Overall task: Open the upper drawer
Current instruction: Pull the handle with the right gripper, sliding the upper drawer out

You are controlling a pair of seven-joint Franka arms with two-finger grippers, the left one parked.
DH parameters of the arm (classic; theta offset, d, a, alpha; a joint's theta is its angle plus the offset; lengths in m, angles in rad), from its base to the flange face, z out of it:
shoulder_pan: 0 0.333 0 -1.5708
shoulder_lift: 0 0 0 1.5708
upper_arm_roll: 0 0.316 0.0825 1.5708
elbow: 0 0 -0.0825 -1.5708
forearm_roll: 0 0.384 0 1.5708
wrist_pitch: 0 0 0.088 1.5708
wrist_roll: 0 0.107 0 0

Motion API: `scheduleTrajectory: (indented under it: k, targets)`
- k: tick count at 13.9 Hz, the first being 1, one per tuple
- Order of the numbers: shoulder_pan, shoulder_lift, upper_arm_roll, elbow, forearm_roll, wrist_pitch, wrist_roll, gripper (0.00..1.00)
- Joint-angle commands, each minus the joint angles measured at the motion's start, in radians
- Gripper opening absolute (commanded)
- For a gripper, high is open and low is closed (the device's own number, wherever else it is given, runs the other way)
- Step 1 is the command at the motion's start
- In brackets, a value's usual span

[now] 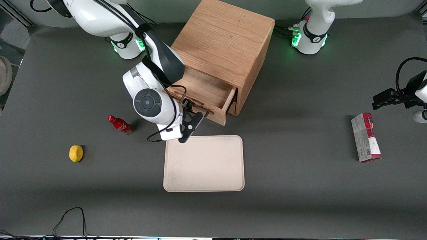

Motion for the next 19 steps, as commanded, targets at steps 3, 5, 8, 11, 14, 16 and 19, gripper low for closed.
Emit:
scheduleTrajectory:
  k: [3, 5, 8, 11, 14, 16, 19]
  targets:
    - [-0.019, 0.065, 0.001, 0.099, 0.028, -0.008, -0.029, 1.00]
    - [-0.033, 0.067, 0.004, 0.104, 0.030, -0.007, -0.031, 1.00]
    - [-0.053, 0.076, 0.004, 0.120, 0.053, -0.008, -0.034, 1.00]
    - [-0.071, 0.077, 0.008, 0.133, 0.056, -0.008, -0.034, 1.00]
    - [-0.082, 0.077, 0.006, 0.139, 0.061, -0.014, -0.031, 1.00]
    - [-0.103, 0.077, 0.006, 0.145, 0.111, -0.019, -0.032, 1.00]
    - [-0.125, 0.085, 0.006, 0.147, 0.139, -0.019, -0.032, 1.00]
